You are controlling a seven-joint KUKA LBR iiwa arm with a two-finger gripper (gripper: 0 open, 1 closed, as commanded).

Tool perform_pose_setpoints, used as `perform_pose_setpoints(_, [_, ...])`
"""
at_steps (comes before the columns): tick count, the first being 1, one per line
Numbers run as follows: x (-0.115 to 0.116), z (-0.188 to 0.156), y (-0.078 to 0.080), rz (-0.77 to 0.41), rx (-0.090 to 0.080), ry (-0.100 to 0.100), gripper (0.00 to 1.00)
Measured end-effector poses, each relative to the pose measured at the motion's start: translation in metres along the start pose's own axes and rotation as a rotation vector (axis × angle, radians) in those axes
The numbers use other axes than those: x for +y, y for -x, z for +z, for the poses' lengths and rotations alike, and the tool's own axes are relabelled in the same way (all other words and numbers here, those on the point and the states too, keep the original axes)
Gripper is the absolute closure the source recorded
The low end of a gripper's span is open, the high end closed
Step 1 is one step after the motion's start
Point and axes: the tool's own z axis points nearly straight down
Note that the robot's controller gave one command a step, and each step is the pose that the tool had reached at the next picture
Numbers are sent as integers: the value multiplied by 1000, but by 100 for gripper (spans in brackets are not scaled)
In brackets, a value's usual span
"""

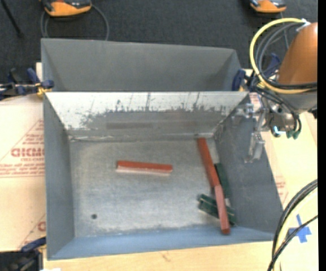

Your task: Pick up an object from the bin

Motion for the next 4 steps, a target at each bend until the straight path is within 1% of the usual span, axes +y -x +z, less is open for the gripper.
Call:
perform_pose_setpoints(1, [44,92,-24,-182,0,2,0])
perform_pose_setpoints(2, [80,152,19,-366,-12,-3,0])
perform_pose_setpoints(3, [134,147,42,-499,-10,-1,0])
perform_pose_setpoints(4, [213,151,-1,-547,-6,5,0])
